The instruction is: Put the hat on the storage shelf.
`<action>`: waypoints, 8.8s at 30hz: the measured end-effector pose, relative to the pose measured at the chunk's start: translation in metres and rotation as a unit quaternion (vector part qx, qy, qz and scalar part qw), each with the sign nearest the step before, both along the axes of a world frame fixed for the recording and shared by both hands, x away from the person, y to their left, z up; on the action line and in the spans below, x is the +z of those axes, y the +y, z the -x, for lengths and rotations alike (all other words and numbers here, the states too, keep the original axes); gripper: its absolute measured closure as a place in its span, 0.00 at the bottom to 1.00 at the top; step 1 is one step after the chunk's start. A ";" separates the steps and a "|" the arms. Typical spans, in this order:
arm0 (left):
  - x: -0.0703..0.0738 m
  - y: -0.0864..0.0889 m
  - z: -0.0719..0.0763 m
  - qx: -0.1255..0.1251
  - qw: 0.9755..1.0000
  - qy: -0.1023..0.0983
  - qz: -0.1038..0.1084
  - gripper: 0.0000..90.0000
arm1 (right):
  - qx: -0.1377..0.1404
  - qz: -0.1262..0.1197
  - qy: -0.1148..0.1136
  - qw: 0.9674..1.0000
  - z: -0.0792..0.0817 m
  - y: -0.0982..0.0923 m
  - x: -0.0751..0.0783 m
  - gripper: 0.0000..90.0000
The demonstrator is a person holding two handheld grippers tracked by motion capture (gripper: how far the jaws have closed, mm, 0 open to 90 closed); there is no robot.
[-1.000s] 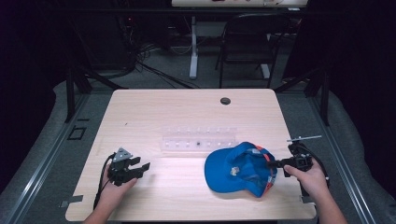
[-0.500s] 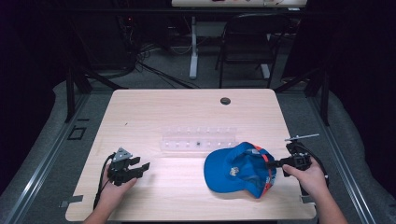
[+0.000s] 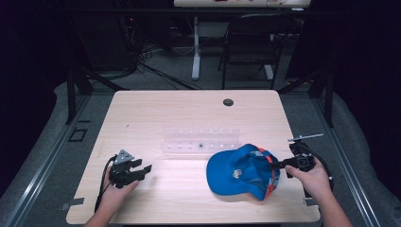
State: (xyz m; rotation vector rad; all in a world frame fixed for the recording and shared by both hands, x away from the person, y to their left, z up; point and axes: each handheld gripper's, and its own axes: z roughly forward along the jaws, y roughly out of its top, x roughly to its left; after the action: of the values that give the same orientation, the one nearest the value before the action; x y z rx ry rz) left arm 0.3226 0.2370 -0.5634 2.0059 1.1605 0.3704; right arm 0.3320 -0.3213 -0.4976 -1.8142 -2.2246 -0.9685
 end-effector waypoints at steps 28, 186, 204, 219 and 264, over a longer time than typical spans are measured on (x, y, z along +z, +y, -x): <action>0.000 -0.002 0.001 -0.002 1.000 -0.001 -0.001 0.53 | -0.011 0.080 0.063 0.995 -0.002 0.031 0.053 0.87; 0.001 -0.004 0.002 -0.010 1.000 -0.005 0.004 0.53 | -0.023 -0.312 0.050 0.949 -0.084 0.126 0.177 0.87; 0.002 -0.003 0.001 -0.013 1.000 -0.005 0.003 0.53 | -0.067 -0.306 0.018 0.950 -0.100 0.132 0.179 0.87; 0.001 -0.005 0.001 -0.015 1.000 -0.005 0.003 0.53 | -0.089 -0.314 0.010 0.945 -0.104 0.125 0.168 0.87; 0.037 -0.165 -0.022 -0.123 0.984 -0.128 -0.011 0.86 | -0.069 -0.314 0.011 0.947 -0.099 0.135 0.167 0.87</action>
State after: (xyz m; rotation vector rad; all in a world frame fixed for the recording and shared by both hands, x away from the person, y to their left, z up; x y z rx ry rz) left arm 0.3448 0.0721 -0.5265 2.0233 0.7437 0.4984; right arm 0.4307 -0.1868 -0.3304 -1.6616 -1.5220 -1.4602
